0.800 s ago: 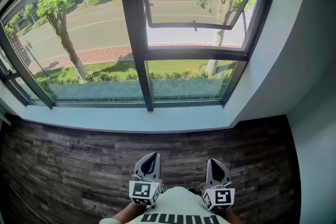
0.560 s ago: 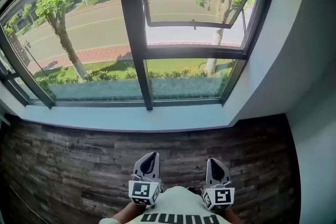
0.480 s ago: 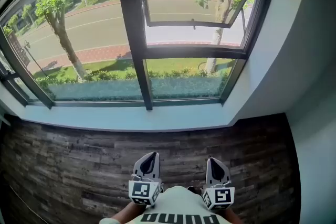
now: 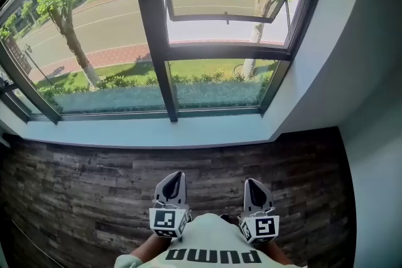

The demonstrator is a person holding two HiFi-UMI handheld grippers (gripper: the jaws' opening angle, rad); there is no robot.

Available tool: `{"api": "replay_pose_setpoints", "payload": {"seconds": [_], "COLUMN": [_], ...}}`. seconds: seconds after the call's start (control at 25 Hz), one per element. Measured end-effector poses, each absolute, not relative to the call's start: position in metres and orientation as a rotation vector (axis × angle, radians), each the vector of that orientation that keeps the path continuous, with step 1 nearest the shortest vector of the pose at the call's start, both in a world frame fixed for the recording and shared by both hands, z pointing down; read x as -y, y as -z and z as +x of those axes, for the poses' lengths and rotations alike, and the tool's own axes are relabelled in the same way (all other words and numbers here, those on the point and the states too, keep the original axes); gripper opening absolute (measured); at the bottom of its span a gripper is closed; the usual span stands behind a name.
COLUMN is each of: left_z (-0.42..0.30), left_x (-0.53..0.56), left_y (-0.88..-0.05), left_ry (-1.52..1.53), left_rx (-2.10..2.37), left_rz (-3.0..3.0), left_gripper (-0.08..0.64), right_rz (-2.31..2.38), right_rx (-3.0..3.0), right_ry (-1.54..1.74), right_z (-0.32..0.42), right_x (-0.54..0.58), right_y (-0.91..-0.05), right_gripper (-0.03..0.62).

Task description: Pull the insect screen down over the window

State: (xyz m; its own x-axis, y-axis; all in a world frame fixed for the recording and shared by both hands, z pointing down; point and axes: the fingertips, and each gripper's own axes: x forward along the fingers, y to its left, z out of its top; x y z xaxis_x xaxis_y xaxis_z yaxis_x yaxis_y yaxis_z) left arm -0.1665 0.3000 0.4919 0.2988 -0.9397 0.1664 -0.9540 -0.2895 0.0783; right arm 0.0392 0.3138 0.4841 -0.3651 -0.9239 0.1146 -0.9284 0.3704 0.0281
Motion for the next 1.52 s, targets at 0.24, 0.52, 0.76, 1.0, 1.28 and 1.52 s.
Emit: {"api": "replay_pose_setpoints", "payload": {"seconds": [0.24, 0.52, 0.76, 1.0, 1.28, 1.52], "left_z": [-0.131, -0.072, -0.038, -0.039, -0.055, -0.094], "left_x": [-0.302, -0.310, -0.290, -0.251, -0.157, -0.041], "left_y": [-0.489, -0.475, -0.475, -0.496, -0.512, -0.494], "left_ry": [-0.162, -0.169, -0.200, -0.237, -0.214, -0.233], "left_rx": [1.764, 1.770, 1.791, 1.774, 1.705, 1.714], "left_rz": [2.415, 2.438, 2.463, 2.423, 2.439, 2.459], "left_gripper": [0.015, 0.015, 0.014, 0.014, 0.014, 0.014], "right_rz": [1.670, 1.636, 1.687, 1.718, 1.722, 1.691], "right_rx": [2.456, 2.471, 2.485, 2.438, 2.380, 2.337], "right_ry": [0.028, 0.012, 0.037, -0.058, -0.053, 0.078], "right_z": [0.075, 0.133, 0.175, 0.189, 0.178, 0.148], "right_x": [-0.314, -0.324, -0.306, -0.274, -0.188, -0.076], "right_y": [-0.482, -0.479, -0.481, -0.502, -0.512, -0.475], "right_gripper": [0.006, 0.006, 0.006, 0.006, 0.006, 0.006]}}
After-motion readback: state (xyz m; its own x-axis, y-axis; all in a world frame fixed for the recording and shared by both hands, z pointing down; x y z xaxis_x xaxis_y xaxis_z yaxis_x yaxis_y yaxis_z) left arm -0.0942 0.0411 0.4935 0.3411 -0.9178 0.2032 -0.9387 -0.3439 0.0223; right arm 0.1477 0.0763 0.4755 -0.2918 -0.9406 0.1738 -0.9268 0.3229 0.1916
